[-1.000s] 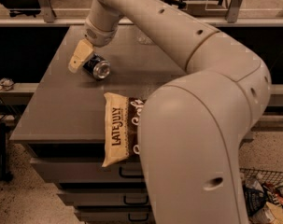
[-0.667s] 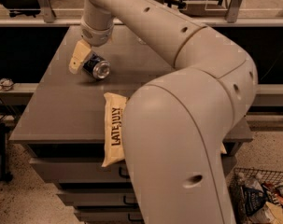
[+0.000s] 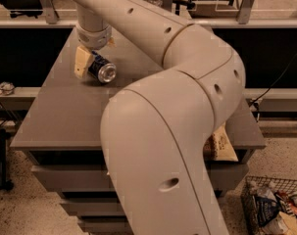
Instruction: Place pepsi can upright
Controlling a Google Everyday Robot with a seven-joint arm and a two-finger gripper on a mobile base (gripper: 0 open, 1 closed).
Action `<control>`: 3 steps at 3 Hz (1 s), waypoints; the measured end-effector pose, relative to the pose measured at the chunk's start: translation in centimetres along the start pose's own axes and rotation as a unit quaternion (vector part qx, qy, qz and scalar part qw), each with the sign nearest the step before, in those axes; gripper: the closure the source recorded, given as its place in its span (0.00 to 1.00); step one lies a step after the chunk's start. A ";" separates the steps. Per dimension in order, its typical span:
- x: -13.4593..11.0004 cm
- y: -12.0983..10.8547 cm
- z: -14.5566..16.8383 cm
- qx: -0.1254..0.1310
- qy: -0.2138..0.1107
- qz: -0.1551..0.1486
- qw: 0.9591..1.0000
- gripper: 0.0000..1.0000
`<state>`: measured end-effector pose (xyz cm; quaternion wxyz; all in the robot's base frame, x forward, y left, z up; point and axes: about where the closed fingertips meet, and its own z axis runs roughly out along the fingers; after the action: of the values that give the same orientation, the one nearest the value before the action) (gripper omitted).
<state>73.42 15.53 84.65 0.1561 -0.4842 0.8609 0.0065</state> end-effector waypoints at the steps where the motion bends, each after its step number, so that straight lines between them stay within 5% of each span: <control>1: -0.1 0.2 0.3 0.019 0.023 0.000 1.000 0.38; 3: -0.1 0.1 -0.3 0.051 0.034 -0.002 0.998 0.87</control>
Offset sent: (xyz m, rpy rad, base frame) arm -0.0029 0.0027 0.0117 -0.1294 -0.0653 -0.0394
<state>73.29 15.64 84.99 0.1509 -0.4775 0.8639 -0.0540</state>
